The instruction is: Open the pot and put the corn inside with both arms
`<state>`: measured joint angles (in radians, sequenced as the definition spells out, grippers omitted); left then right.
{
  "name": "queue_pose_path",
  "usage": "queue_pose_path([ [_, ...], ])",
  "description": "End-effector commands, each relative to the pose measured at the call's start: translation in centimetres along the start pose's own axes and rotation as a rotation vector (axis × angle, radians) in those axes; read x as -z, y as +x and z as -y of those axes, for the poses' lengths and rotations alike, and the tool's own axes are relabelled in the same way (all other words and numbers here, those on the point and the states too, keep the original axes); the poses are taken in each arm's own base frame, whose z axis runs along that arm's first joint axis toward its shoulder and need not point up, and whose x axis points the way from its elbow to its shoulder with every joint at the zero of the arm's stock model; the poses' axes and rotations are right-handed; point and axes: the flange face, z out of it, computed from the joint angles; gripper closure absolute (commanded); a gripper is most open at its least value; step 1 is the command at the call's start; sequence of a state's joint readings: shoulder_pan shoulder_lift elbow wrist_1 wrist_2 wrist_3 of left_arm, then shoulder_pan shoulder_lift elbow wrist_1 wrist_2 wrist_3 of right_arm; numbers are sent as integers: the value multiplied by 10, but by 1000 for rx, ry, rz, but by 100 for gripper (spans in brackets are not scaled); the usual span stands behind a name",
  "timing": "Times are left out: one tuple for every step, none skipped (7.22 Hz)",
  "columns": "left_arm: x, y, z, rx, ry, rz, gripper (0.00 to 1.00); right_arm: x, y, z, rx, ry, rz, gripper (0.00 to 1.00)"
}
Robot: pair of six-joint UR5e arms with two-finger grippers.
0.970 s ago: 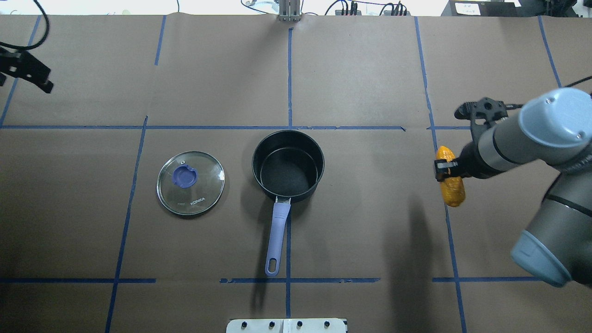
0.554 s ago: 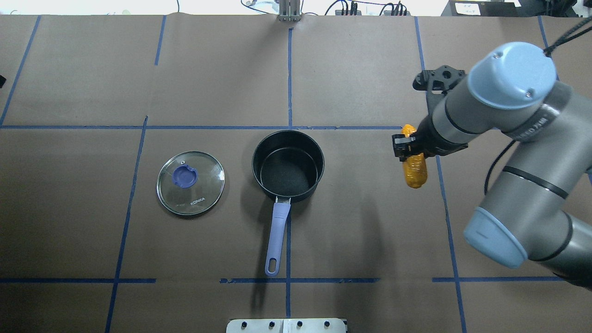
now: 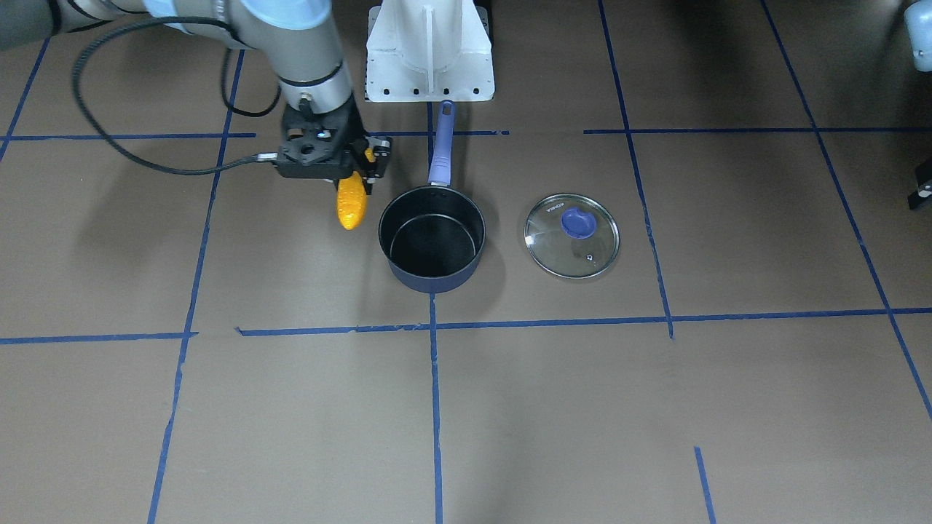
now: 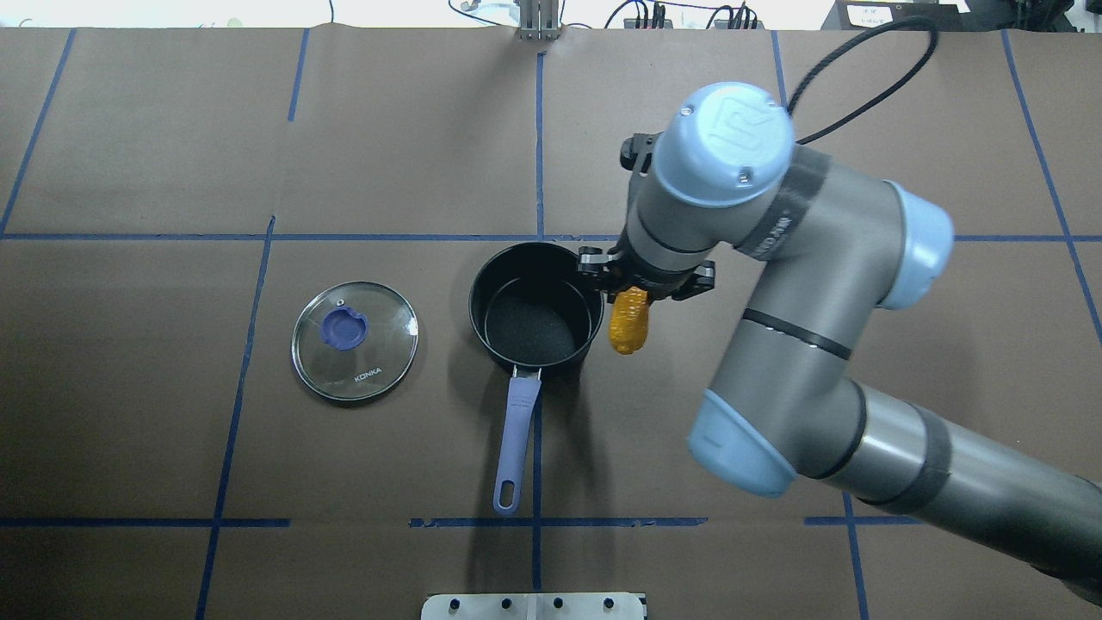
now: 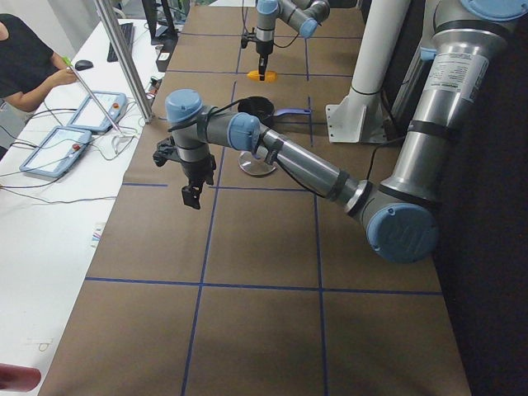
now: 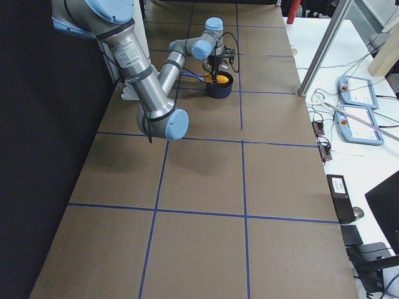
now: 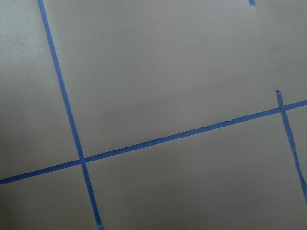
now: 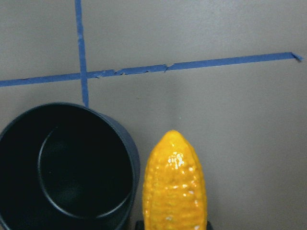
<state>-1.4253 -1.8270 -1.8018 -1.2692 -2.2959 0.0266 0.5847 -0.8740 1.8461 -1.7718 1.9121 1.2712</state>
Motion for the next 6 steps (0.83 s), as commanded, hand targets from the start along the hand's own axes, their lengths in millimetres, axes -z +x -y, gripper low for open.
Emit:
queue_pose_path([
  [-2, -4, 0, 2, -3, 0, 0, -21, -50, -2, -14, 7, -29, 97],
  [-2, -4, 0, 2, -3, 0, 0, -34, -75, 5, -33, -1, -55, 97],
  [-2, -4, 0, 2, -3, 3, 0, -39, -89, 9, -36, -6, -68, 97],
  [-2, -5, 0, 6, -5, 5, 0, -39, -91, 11, -37, -5, -68, 96],
  [-3, -25, -16, 44, -10, 7, 0, -39, -91, 11, -37, -5, -68, 86],
  [-17, -39, -33, 42, -35, 3, 0, -39, -91, 11, -37, -5, -68, 48],
])
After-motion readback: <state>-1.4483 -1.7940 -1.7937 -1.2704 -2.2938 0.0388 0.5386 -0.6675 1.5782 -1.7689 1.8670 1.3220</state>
